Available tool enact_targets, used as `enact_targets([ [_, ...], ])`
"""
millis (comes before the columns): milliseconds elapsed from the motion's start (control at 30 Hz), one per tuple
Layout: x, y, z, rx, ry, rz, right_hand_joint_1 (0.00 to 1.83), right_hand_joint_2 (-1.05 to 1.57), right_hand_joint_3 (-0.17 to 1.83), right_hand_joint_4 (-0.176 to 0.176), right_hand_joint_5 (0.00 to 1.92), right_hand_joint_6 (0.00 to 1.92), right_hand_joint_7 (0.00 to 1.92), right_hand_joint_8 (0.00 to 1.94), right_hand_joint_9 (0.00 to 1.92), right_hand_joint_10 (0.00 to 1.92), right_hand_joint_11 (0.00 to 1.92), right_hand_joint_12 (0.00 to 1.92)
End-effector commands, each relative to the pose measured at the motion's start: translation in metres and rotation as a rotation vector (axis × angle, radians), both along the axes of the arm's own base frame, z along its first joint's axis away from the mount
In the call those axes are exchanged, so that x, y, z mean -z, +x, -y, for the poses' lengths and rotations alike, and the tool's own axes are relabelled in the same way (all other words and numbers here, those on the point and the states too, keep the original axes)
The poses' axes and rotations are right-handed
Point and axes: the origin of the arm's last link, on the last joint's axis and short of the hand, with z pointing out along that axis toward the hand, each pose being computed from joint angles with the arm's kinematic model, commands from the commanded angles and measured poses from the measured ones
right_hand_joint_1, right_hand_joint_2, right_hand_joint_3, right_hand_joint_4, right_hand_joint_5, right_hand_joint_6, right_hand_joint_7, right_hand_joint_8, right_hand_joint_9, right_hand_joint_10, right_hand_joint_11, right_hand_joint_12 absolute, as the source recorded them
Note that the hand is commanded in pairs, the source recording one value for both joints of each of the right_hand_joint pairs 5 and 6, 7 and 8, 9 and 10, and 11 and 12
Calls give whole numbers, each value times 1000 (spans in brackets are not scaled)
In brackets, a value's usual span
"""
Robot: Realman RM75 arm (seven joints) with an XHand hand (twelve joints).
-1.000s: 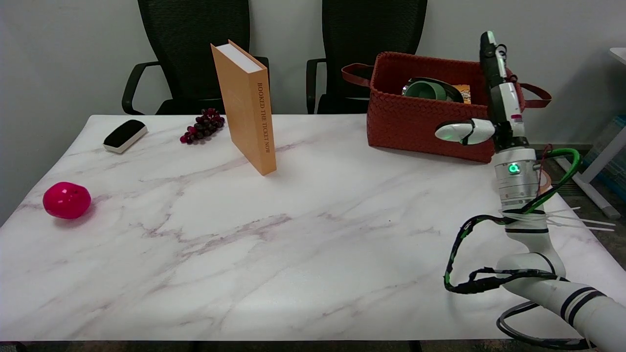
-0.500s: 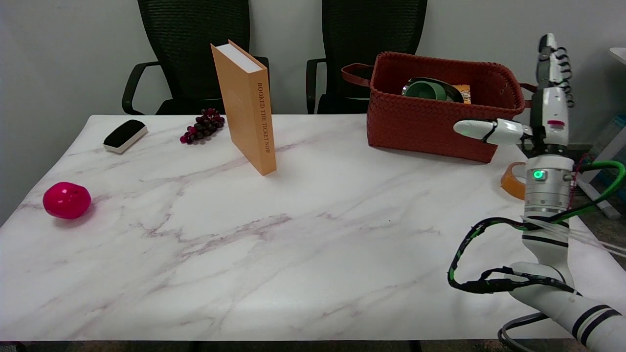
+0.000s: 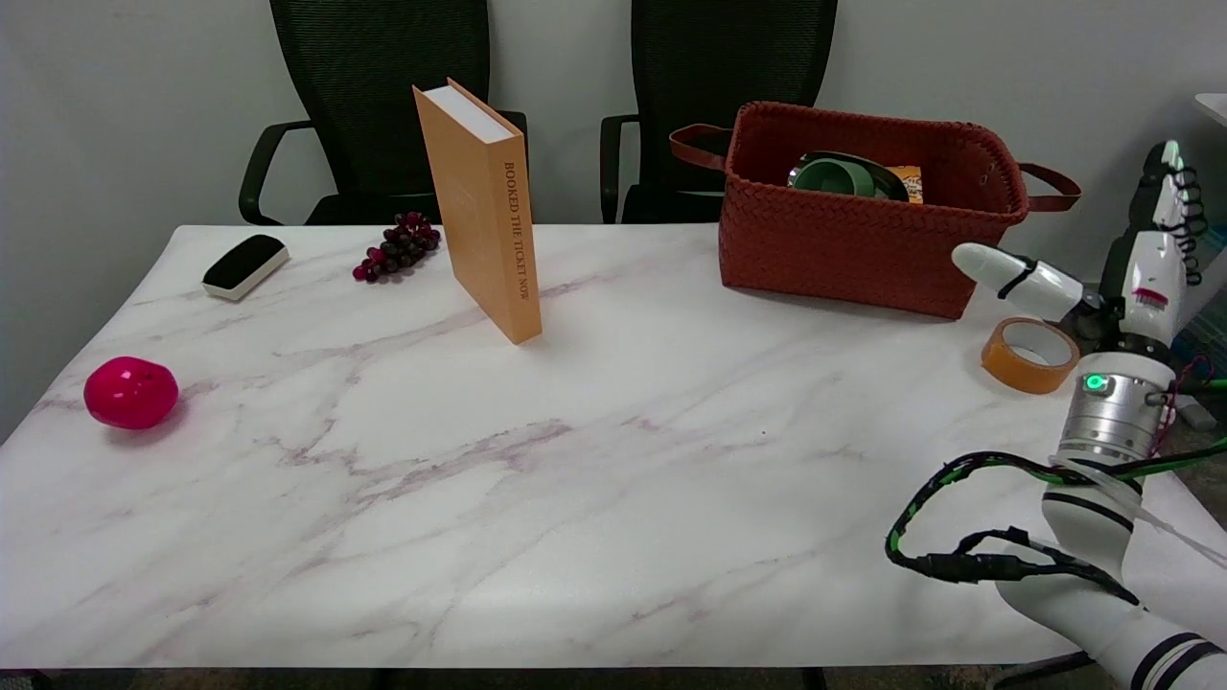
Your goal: Pick up the yellow tape.
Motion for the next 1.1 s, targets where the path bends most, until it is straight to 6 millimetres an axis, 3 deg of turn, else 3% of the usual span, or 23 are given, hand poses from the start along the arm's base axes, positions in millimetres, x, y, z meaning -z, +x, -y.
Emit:
enact_targets([
  [33,-32,-76,-17,7,-76,321,586,210,-175,0,0,0,0,0,0,0,0,0],
  [367,-41,-97,-13,81,-71,387,501,377,-175,0,0,0,0,0,0,0,0,0],
  [633,-43,-98,-13,74,-92,387,482,393,-175,0,0,0,0,0,0,0,0,0],
  [1100,-51,-106,-27,-143,-22,500,427,415,-175,0,0,0,0,0,0,0,0,0],
])
